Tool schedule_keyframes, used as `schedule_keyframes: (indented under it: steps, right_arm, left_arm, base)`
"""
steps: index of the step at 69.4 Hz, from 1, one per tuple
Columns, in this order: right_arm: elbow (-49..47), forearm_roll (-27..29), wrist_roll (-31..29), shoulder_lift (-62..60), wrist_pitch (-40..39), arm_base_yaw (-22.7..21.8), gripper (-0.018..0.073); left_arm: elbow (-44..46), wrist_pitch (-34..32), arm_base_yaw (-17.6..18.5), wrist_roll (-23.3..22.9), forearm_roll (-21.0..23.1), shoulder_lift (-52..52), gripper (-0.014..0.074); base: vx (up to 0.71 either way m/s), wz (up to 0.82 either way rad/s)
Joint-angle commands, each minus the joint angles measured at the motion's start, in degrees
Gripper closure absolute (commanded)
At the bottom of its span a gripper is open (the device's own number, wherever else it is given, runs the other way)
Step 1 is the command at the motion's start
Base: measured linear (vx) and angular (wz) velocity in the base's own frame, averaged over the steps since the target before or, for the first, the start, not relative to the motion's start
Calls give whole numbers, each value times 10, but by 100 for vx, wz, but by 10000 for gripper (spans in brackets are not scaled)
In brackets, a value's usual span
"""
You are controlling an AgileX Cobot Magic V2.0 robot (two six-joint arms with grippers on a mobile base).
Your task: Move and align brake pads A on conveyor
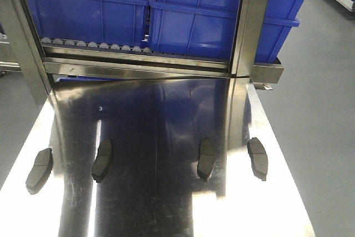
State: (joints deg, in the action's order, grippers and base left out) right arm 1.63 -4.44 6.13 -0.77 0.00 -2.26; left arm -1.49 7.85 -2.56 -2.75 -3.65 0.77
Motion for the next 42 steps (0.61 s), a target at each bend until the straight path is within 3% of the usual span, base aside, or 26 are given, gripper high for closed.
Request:
schedule_keyframes:
  steps: [1,42]
  right_arm:
    - [6,-4,-3,-5,-41,-4,571]
    - [6,-4,-3,-5,-41,-4,571]
  left_arm:
    - [-10,-40,2,0,4,7,602]
    - [-10,-40,2,0,4,7,602]
  base:
    - [0,0]
    - [0,0]
